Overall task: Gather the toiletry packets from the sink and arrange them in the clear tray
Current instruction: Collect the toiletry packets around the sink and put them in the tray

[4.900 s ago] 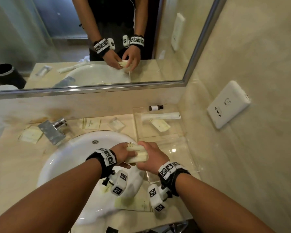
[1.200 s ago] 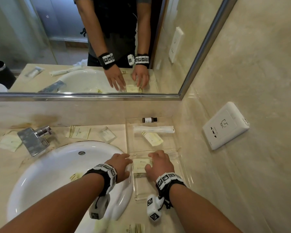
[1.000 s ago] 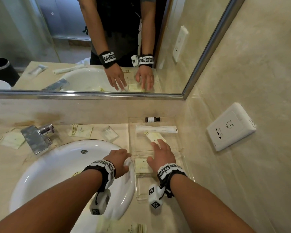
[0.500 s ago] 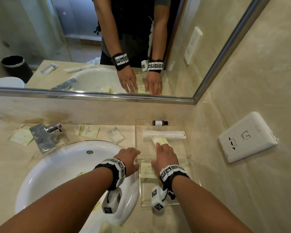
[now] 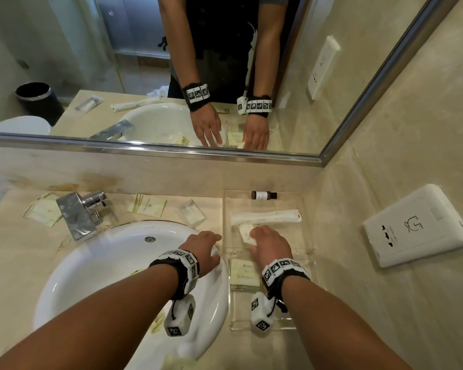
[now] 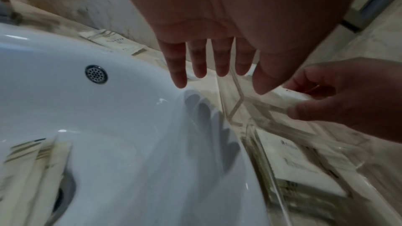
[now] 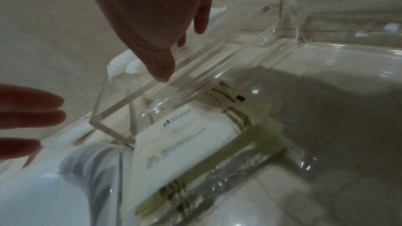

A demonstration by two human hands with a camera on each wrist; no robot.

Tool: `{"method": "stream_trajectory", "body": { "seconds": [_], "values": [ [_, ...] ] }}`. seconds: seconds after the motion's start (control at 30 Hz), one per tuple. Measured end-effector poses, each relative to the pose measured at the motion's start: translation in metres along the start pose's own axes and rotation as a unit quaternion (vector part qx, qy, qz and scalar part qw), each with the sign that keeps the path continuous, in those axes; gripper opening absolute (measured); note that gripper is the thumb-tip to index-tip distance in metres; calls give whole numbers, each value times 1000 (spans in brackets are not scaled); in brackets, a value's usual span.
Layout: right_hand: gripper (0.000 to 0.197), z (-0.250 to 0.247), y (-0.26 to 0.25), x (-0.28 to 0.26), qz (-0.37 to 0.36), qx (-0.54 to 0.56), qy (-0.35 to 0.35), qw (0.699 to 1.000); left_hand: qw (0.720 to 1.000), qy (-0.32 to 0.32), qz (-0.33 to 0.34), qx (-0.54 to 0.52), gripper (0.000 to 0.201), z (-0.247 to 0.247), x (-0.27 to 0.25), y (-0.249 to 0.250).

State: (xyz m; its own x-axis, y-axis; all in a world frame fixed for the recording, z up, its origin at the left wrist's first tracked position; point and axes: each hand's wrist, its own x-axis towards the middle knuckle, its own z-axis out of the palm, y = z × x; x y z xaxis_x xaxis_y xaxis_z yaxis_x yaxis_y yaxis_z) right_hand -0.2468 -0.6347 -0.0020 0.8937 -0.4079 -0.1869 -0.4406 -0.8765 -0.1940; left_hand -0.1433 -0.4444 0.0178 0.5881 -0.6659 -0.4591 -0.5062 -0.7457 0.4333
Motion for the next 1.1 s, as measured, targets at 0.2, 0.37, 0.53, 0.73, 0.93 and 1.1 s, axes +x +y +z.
{"method": "stream_trajectory", "body": {
  "seconds": [0.2,0.37,0.53,0.73,0.93,1.1],
  "values": [
    [28,-17,-12,4,75,98,53,991,999,25,-24,-40,57,-9,2,-9],
    [33,-28,-32,3,40,130,41,990,997,57,-28,-51,68,-19,2,-15],
    [34,-16,-73,0,-68,153,-36,985,995,75,-16,-65,65,-24,-6,-26],
    [31,2,-130,16,-88,126,-51,987,995,69,-66,-15,26,-37,-20,-68],
    [55,10,-163,42,-52,128,-124,983,985,91,-133,-54,19,-53,-24,-126],
    [58,12,-183,73,-29,94,-144,985,973,97,-187,-95,28,-63,-18,-154]
  ]
}}
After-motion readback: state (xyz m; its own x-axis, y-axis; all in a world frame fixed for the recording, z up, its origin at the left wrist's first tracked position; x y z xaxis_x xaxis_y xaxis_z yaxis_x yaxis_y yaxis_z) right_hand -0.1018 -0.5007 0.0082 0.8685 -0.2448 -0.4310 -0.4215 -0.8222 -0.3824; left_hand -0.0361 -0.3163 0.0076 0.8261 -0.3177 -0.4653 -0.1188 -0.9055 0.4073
